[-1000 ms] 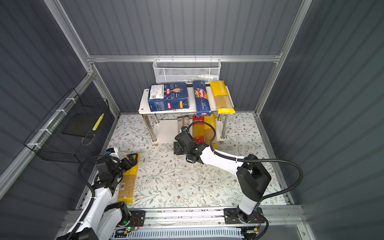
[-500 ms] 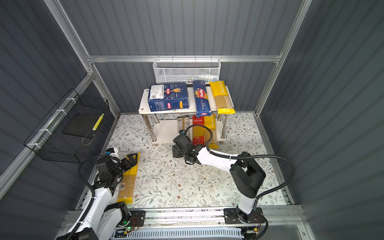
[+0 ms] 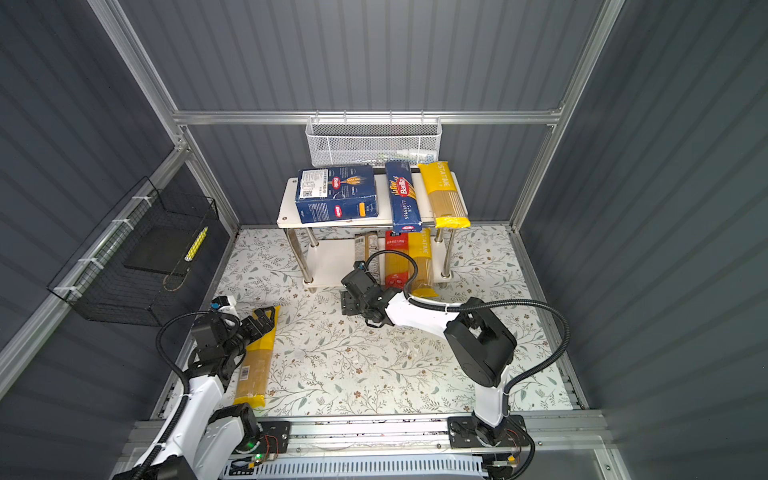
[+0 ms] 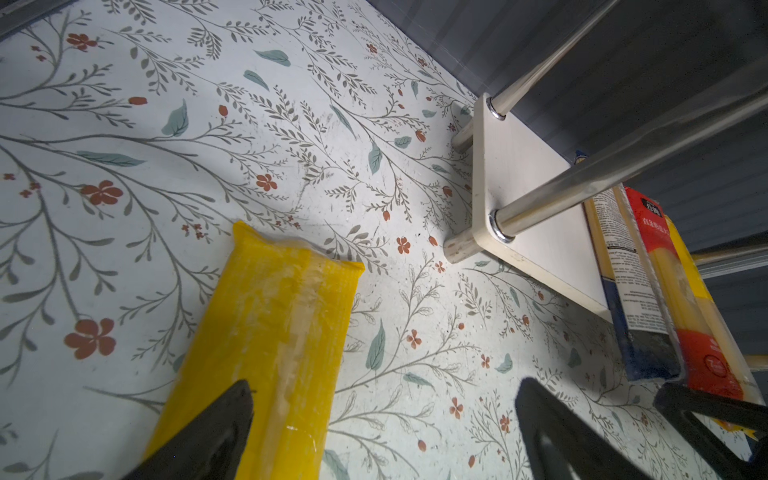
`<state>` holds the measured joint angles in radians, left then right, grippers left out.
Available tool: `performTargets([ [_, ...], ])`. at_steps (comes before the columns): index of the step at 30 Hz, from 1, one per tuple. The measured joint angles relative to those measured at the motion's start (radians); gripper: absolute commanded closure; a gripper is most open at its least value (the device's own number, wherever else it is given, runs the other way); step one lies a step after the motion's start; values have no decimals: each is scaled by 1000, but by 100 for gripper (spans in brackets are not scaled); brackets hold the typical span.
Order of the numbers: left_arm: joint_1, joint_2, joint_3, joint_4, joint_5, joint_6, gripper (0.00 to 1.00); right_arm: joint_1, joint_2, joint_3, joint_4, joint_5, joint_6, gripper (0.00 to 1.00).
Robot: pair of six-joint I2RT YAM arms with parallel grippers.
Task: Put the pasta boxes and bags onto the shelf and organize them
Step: 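Open the right gripper and move it toward the yellow-topped bag on the table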
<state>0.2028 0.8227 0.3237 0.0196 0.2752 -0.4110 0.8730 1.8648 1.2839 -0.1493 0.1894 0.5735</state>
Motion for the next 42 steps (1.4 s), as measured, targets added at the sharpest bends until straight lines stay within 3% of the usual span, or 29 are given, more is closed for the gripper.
performTargets([
  [13,0,-1,0,-5,-14,0,0,-2,16,37,-11,-27,-18,22],
  [20,0,-10,0,-18,-27,-1,0,145,-135,-88,-42,-29,-24,20],
  [25,0,-62,34,-177,-163,-19,0,250,-225,-161,-35,-57,-23,17],
  [31,0,-6,259,-389,-216,-40,0,269,-216,-199,42,-128,9,17],
  [42,-6,111,243,-504,-303,-103,0,308,-54,-208,213,-209,189,12],
])
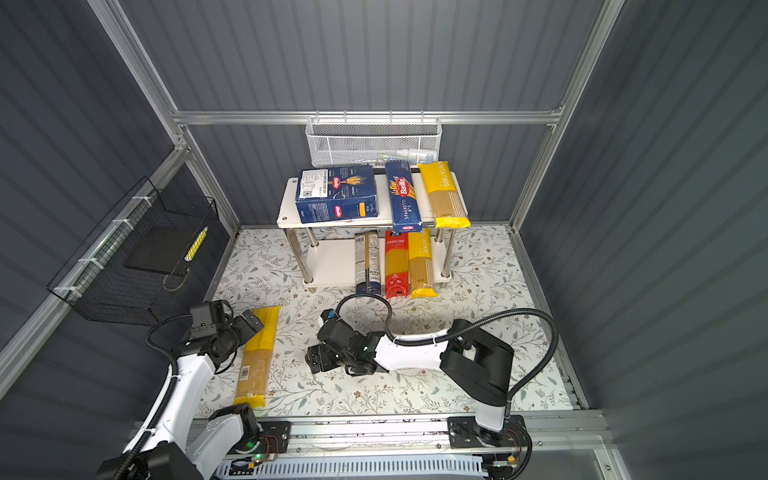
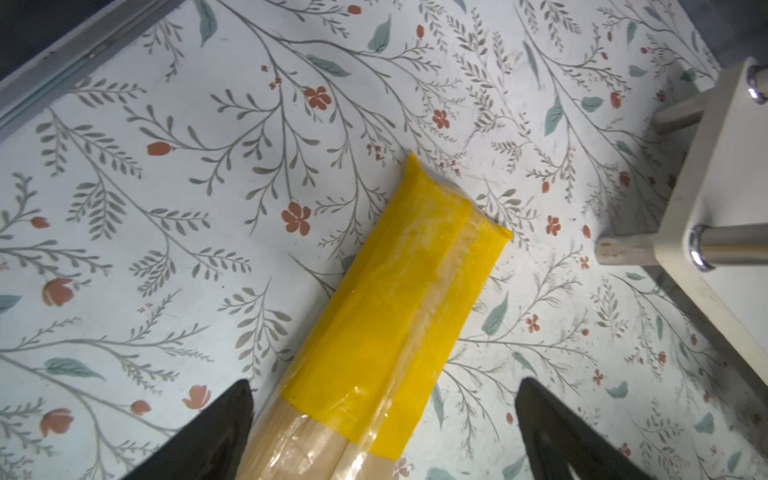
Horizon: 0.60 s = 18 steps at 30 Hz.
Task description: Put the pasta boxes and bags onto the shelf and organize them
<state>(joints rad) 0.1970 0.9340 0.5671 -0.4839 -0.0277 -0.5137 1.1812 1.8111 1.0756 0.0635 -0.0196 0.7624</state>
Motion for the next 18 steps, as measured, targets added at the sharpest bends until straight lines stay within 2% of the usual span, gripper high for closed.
performTargets([
  [9,0,21,-80,16,2,-76,0,-1,86,97,39,-34,47,13],
  [14,0,-18,-118,16,2,-121,0,-1,130,135,76,-64,67,14],
  [18,0,16,-120,55,30,-129,0,0,185,169,106,-98,90,14],
])
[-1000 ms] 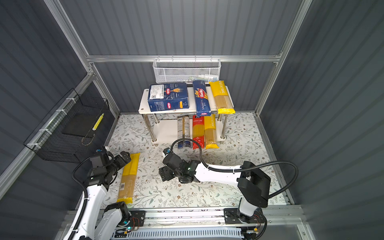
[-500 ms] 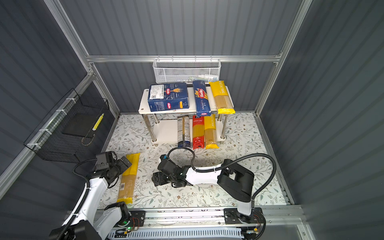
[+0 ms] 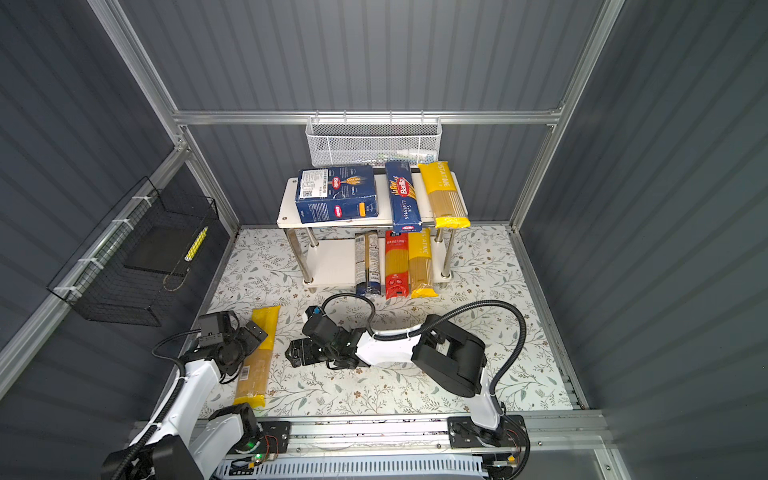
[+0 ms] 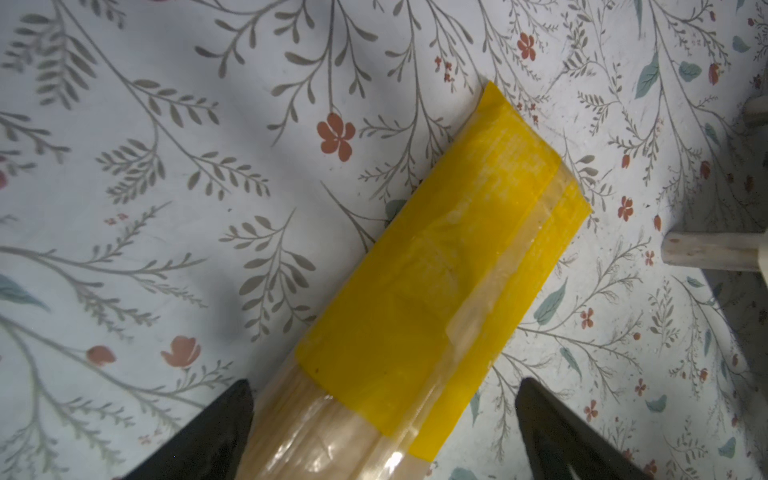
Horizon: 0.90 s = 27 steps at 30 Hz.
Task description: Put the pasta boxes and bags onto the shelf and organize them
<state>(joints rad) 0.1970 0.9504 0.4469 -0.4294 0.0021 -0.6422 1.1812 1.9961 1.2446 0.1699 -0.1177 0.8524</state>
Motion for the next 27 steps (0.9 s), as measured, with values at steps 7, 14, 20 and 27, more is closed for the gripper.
performTargets([
  [7,0,27,-18,41,63,-2,0,9,49,43,8,-32,16,14],
  [14,0,-14,-40,57,137,-3,0,12,55,56,17,-37,27,14],
  [20,0,-94,-98,63,215,-26,0,12,56,69,1,-35,27,13],
  [27,0,-100,-102,68,253,-20,0,11,56,82,-99,-21,-67,9],
])
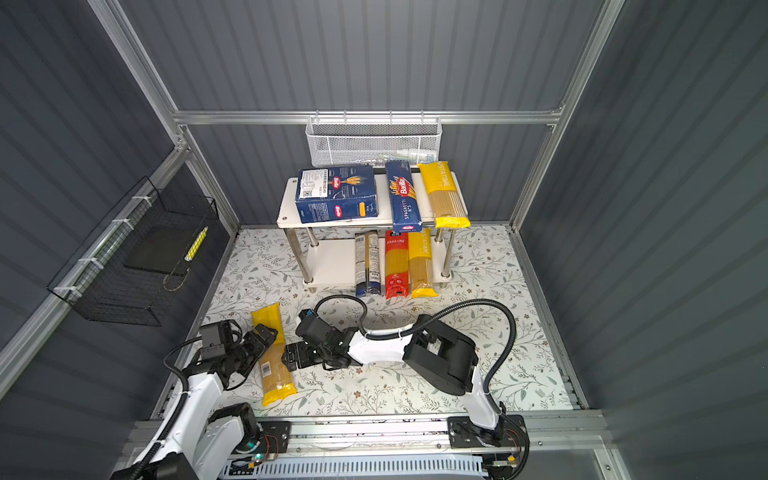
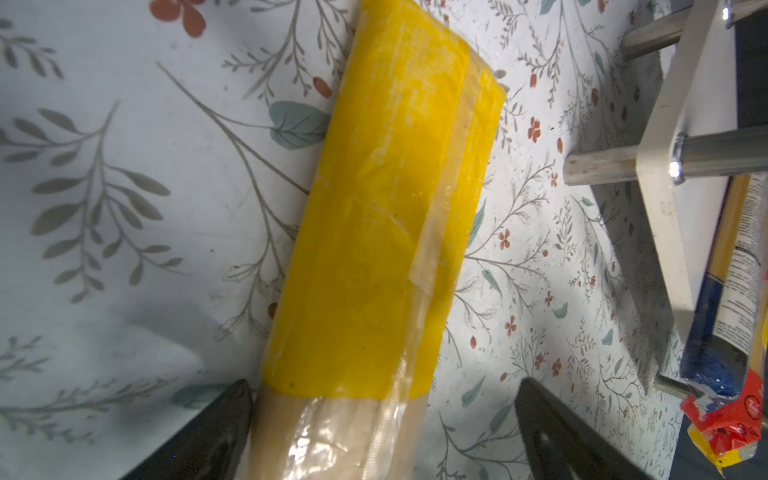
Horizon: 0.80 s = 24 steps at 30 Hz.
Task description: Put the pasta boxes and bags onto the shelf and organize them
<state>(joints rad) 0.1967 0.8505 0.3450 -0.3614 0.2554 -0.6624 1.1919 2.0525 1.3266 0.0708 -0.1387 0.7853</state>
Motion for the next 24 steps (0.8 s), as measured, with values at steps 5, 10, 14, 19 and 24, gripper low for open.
performTargets([
  [5,0,113,33,31,-14,31,0,-2,0,7,-68,-10,-81,9],
  [10,-2,197,75,65,-37,61,0,-2,2,26,-98,-18,-110,9],
  [14,-2,207,73,91,-33,68,0,-2,32,73,-93,-23,-113,9],
  [19,-1,174,27,153,10,63,0,-2,82,100,-56,-45,-105,9],
  [24,-2,87,-31,165,63,40,0,-2,111,100,4,-72,-72,9],
])
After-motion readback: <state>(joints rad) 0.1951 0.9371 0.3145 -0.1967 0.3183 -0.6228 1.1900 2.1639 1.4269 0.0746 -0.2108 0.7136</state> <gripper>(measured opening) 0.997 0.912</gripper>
